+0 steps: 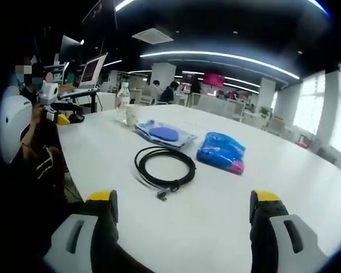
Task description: Arrange the tabletop items into an orderly group along one side of the table until the central work area is clear of visible clutter.
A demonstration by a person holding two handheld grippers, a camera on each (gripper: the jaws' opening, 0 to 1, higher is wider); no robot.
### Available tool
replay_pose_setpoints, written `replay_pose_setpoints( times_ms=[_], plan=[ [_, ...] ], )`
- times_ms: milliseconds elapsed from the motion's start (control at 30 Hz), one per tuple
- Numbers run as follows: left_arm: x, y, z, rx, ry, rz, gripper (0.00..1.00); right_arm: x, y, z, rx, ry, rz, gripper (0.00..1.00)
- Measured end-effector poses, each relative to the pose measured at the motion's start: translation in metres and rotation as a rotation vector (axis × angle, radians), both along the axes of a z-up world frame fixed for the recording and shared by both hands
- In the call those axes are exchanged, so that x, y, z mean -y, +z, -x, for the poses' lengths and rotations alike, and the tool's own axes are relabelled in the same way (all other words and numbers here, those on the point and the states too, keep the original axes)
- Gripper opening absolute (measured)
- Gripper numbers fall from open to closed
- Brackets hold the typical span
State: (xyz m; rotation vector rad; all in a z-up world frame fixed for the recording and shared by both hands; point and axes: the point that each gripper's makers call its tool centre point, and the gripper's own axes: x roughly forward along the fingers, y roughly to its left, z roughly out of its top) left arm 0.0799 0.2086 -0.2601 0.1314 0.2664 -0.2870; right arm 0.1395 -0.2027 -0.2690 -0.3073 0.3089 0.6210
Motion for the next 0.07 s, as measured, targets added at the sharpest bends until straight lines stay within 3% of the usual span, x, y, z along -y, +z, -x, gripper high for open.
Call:
replay_pose_setpoints(
  times_ms=[67],
  plan=[
    [-0.0014,0.0001,0.0001,-0.001,0.005,0.0,1.0,0.0003,-0.002,-0.0001,-0.003,-0.002,0.01,0.92]
  ],
)
